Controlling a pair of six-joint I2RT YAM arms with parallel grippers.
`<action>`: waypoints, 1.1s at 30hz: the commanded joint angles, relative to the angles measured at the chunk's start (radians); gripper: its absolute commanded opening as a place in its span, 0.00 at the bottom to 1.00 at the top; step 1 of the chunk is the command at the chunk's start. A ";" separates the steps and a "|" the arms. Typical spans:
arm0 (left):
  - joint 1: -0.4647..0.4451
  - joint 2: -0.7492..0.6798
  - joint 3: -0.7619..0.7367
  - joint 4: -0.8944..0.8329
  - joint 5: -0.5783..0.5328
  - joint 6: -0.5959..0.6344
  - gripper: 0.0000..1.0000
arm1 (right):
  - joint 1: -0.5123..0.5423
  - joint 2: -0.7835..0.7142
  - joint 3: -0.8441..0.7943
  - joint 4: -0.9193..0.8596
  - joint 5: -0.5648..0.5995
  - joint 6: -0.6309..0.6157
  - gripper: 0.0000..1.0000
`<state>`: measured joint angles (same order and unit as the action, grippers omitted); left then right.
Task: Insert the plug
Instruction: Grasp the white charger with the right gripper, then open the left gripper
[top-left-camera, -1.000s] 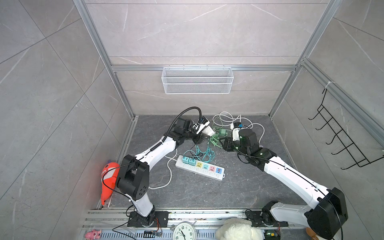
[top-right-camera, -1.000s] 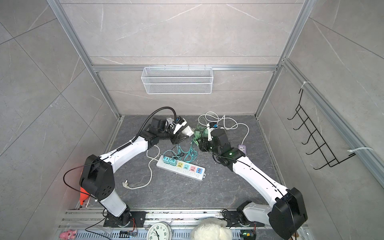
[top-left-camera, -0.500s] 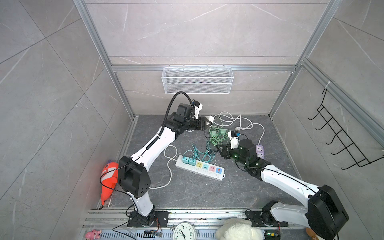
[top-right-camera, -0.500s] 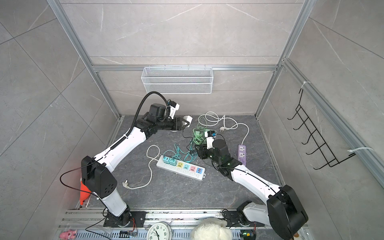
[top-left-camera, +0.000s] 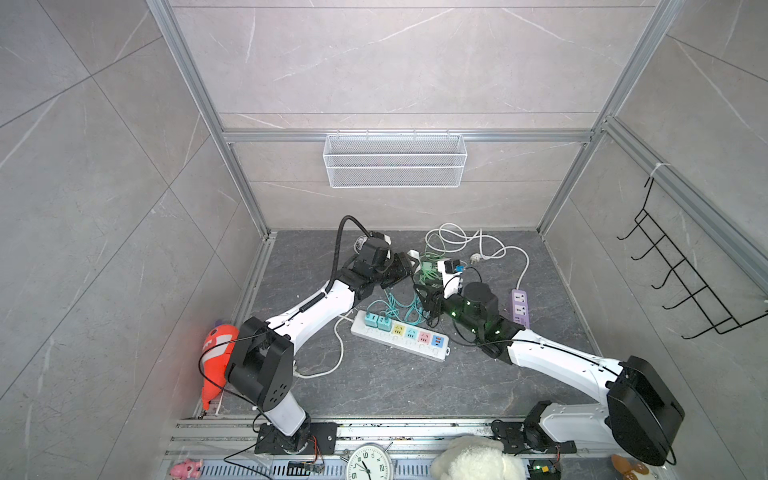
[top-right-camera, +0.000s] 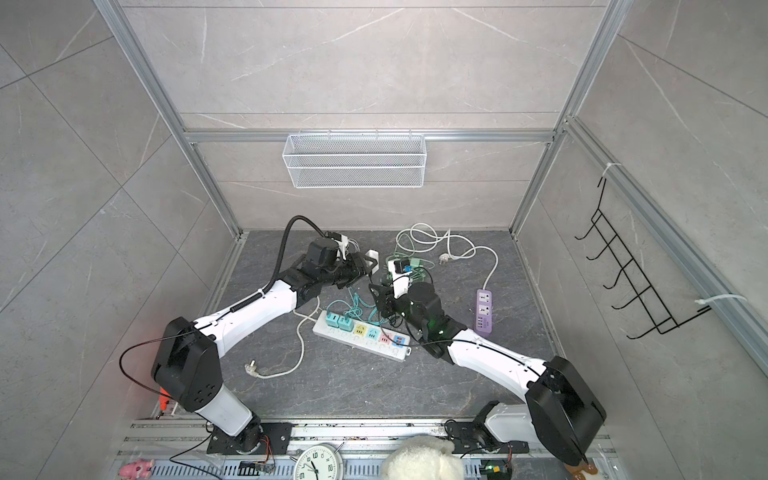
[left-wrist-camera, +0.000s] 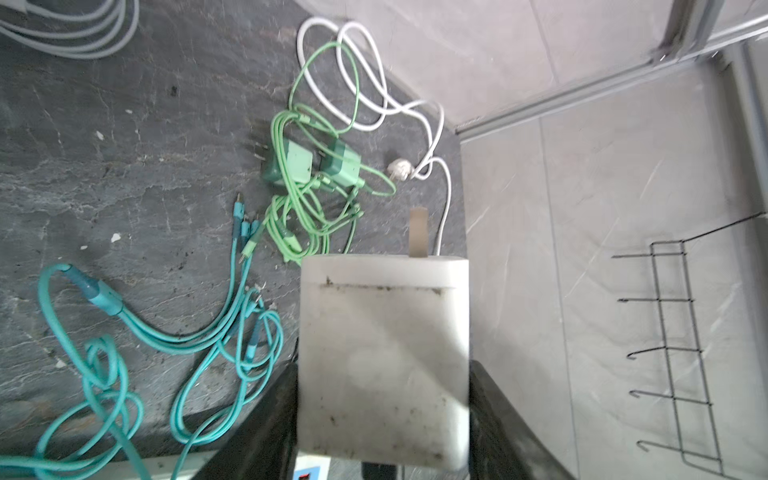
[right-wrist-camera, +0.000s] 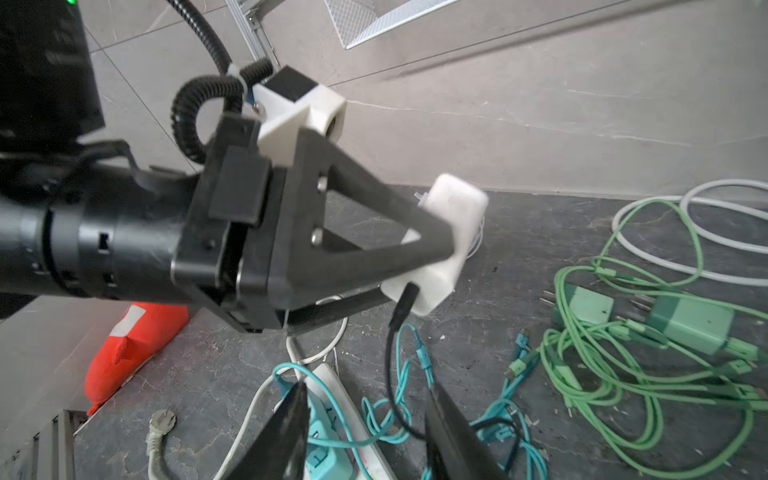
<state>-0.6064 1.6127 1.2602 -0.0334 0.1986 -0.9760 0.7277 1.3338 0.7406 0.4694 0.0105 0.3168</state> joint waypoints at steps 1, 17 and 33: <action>0.001 -0.072 -0.008 0.150 -0.043 -0.097 0.26 | 0.022 0.032 0.038 0.038 0.134 -0.038 0.47; -0.006 -0.108 -0.107 0.264 -0.022 -0.214 0.26 | 0.027 0.161 0.114 0.138 0.205 -0.024 0.50; -0.048 -0.105 -0.139 0.331 -0.011 -0.283 0.24 | 0.032 0.263 0.143 0.317 0.284 -0.019 0.50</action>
<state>-0.6315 1.5627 1.1137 0.2096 0.1856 -1.2461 0.7517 1.5711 0.8509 0.7177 0.2592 0.3092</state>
